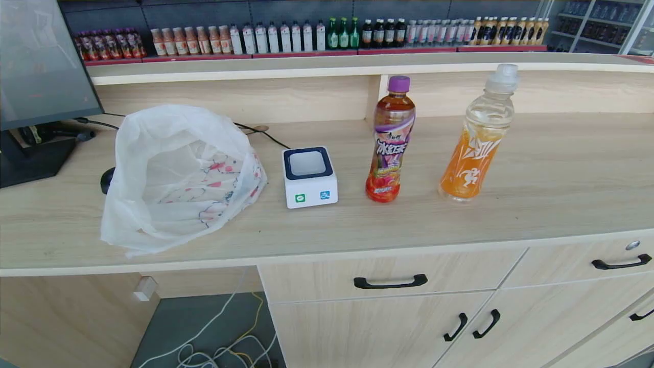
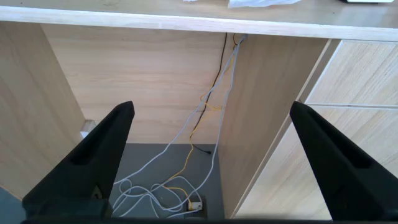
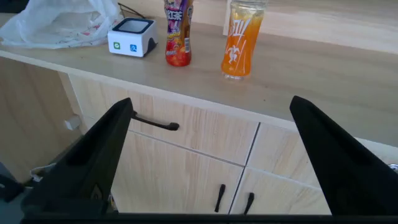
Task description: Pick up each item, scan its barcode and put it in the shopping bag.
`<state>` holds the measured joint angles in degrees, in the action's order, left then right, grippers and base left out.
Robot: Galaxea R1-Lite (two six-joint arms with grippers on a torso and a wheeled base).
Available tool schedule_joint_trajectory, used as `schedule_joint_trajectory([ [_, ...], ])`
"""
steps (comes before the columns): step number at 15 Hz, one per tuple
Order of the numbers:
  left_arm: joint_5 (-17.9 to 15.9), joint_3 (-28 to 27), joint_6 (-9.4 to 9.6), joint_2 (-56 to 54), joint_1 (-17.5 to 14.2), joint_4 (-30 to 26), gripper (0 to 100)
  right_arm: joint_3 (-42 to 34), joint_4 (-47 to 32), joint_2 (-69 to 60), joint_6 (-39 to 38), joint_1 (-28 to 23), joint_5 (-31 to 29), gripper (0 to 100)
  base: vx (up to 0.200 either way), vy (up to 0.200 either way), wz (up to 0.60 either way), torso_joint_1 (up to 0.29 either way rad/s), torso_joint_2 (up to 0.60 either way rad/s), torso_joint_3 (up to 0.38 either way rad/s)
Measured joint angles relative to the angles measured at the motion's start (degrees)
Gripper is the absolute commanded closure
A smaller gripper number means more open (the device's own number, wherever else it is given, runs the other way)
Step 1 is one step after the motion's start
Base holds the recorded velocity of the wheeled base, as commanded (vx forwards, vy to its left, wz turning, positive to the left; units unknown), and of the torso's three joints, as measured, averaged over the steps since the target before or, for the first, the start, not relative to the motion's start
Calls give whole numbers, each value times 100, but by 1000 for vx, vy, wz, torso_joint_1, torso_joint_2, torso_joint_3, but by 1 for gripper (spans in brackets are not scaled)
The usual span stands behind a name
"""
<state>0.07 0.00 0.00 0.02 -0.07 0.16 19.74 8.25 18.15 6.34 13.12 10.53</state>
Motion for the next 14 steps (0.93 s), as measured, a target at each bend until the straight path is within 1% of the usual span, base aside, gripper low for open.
schedule_joint_trajectory([
  [1, 0, 0, 0, 0, 0, 0, 0, 40, 127, 127, 4, 157, 0, 0, 0, 0, 0, 0, 0, 0],
  [3, 0, 0, 0, 0, 0, 0, 0, 189, 193, 340, 23, 304, 9, 0, 0, 0, 0, 0, 0, 0],
  [6, 0, 0, 0, 0, 0, 0, 0, 256, 211, 644, 107, 350, 50, 0, 0, 0, 0, 0, 0, 0],
  [9, 0, 0, 0, 0, 0, 0, 0, 272, 389, 1086, 452, 416, 52, 0, 0, 0, 0, 0, 0, 0],
  [11, 0, 0, 0, 0, 0, 0, 0, 316, 679, 1457, 650, 597, 50, 0, 0, 0, 0, 0, 0, 0],
  [14, 0, 0, 0, 0, 0, 0, 0, 603, 920, 2107, 1008, 774, 39, 0, 0, 0, 0, 0, 0, 0],
])
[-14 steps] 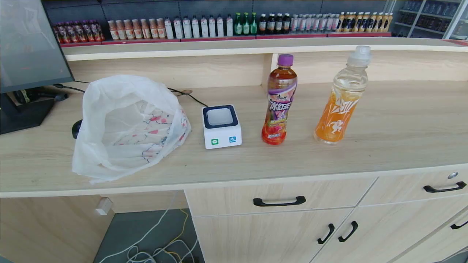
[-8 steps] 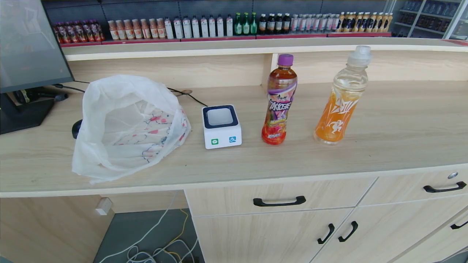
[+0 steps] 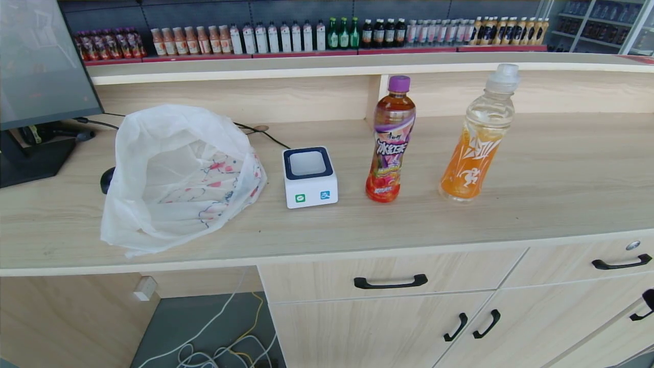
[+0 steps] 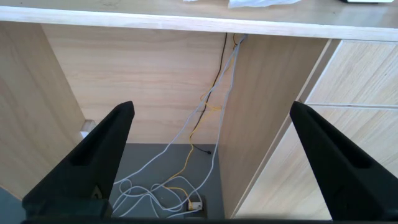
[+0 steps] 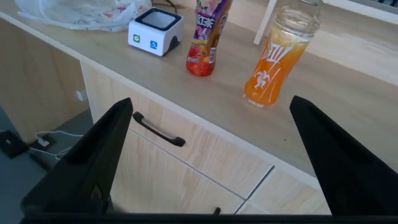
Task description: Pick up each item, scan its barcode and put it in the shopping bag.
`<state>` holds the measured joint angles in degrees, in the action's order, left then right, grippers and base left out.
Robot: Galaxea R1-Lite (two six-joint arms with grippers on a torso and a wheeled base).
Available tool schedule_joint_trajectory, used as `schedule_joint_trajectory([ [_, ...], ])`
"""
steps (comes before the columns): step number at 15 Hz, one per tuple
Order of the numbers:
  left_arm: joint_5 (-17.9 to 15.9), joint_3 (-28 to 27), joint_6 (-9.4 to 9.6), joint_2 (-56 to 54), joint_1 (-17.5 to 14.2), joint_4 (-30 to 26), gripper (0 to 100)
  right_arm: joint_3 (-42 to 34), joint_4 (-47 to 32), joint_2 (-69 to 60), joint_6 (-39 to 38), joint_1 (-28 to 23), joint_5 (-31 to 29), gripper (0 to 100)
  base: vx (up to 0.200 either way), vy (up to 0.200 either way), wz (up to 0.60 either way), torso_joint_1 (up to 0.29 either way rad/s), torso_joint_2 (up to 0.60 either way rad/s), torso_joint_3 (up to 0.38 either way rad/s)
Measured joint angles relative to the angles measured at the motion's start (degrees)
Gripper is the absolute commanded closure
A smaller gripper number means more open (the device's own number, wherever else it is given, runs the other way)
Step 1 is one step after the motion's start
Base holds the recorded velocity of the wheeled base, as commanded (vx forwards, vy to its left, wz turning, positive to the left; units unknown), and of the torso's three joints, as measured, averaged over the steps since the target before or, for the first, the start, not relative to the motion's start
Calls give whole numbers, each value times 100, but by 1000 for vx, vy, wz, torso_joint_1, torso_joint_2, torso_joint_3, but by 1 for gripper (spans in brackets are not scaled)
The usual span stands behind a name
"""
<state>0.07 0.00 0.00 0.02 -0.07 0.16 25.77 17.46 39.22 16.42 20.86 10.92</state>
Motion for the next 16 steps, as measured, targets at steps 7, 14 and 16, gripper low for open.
schedule_joint_trajectory([
  [7, 0, 0, 0, 0, 0, 0, 0, 258, 77, 1036, 670, 183, -55, 0, 0, 0, 0, 0, 0, 0],
  [14, 0, 0, 0, 0, 0, -2, 0, 243, 1554, 2115, 495, 1078, -947, 0, 0, 0, 0, 0, 0, 0],
  [16, 0, 0, 0, 0, 0, 0, 0, 226, 2545, 2673, 51, 1527, -1814, 0, 0, 0, 0, 0, 0, 0],
])
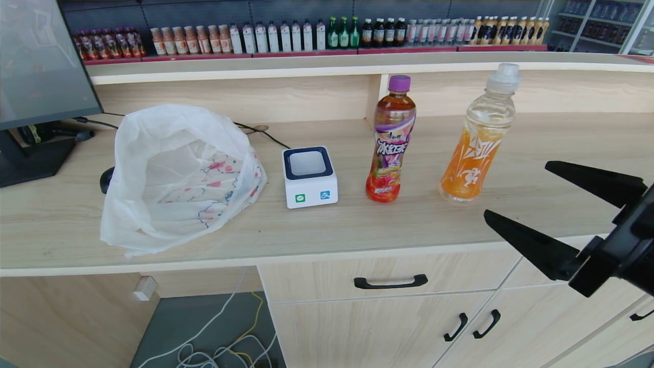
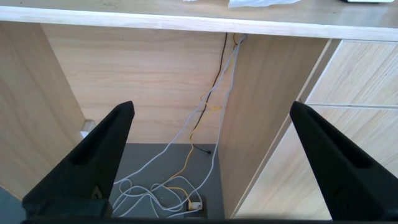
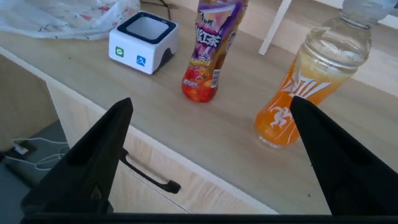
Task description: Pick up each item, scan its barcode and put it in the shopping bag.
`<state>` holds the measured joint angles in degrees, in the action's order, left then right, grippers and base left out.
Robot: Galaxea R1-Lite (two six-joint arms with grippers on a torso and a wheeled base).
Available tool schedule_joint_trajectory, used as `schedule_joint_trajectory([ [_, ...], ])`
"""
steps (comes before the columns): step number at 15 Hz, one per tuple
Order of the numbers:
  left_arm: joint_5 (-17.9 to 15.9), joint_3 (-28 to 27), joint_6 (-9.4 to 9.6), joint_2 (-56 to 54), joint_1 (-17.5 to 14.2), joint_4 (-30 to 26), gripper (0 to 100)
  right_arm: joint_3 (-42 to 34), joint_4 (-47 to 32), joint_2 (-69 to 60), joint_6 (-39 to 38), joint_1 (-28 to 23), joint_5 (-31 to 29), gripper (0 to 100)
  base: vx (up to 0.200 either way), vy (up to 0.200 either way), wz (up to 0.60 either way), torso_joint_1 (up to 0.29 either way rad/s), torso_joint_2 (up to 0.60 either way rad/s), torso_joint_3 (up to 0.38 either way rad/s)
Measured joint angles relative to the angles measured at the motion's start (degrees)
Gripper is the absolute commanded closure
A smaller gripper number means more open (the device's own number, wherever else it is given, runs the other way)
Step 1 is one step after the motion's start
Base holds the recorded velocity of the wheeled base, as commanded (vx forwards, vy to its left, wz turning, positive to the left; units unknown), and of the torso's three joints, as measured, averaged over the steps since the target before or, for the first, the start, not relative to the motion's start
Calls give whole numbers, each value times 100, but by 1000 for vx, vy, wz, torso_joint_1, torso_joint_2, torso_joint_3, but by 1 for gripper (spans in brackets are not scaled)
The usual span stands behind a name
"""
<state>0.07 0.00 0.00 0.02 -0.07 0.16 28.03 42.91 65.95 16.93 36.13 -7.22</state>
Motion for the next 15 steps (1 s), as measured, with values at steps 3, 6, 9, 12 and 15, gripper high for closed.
schedule_joint_trajectory([
  [3, 0, 0, 0, 0, 0, -2, 0, -6, 1378, 846, -468, 553, -1000, 0, 0, 0, 0, 0, 0, 0],
  [6, 0, 0, 0, 0, 0, 0, 0, 52, 2494, 1564, -567, 706, -1580, 0, 0, 0, 0, 0, 0, 0],
  [9, -2, 0, 0, 0, 0, 0, 0, 113, 2888, 2035, -580, 658, -1653, 0, 0, 0, 0, 0, 0, 0],
  [12, 0, 0, 0, 0, 0, 0, 0, 249, 2899, 2288, -642, 551, -1621, 0, 0, 0, 0, 0, 0, 0],
  [15, 0, 0, 0, 0, 0, 0, 0, 610, 2905, 2550, -717, 529, -1620, 0, 0, 0, 0, 0, 0, 0],
])
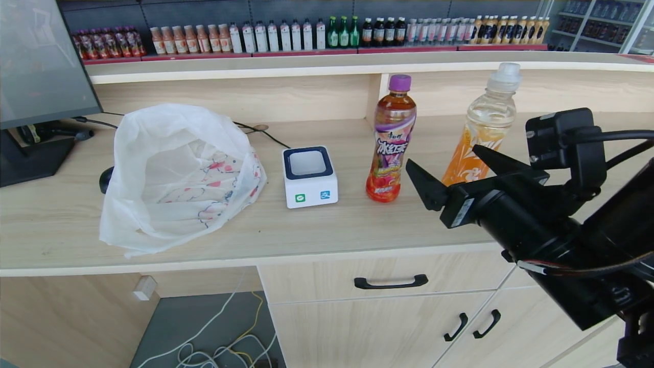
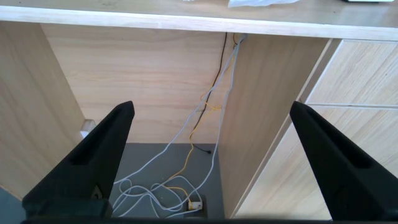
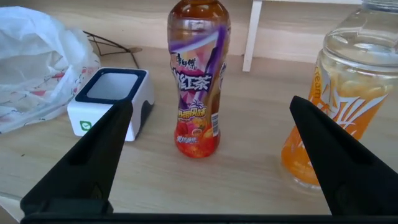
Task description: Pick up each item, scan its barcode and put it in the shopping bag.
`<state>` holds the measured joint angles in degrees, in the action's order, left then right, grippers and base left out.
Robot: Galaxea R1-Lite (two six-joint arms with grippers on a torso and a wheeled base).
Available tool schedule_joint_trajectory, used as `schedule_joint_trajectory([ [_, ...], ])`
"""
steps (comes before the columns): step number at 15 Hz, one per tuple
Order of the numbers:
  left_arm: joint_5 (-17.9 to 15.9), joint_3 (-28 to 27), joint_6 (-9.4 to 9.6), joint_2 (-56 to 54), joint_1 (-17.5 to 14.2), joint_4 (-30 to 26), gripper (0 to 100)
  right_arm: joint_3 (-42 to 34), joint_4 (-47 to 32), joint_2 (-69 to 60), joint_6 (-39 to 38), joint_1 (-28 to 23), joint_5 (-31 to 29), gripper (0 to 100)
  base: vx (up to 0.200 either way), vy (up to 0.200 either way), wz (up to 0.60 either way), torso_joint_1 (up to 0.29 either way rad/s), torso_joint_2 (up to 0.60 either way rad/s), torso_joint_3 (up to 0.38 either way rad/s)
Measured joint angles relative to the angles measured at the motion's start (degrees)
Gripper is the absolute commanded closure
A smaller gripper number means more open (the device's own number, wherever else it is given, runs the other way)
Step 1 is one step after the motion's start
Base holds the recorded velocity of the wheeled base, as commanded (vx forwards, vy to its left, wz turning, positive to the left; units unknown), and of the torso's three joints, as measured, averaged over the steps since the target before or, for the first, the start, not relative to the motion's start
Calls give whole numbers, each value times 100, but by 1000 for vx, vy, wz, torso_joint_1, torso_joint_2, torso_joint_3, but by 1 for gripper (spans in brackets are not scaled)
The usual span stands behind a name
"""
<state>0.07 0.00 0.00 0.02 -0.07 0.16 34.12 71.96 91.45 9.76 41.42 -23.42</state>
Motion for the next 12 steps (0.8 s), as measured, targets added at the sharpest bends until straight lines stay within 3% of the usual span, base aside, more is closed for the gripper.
schedule_joint_trajectory([
  [8, -2, 0, 0, 0, 0, -2, 0, 669, -1, 642, -187, -278, 33, 0, 0, 0, 0, 0, 0, 0],
  [12, 0, 0, 0, 0, 0, 0, 0, 940, 0, 934, -191, -560, 429, 0, 0, 0, 0, 0, 0, 0],
])
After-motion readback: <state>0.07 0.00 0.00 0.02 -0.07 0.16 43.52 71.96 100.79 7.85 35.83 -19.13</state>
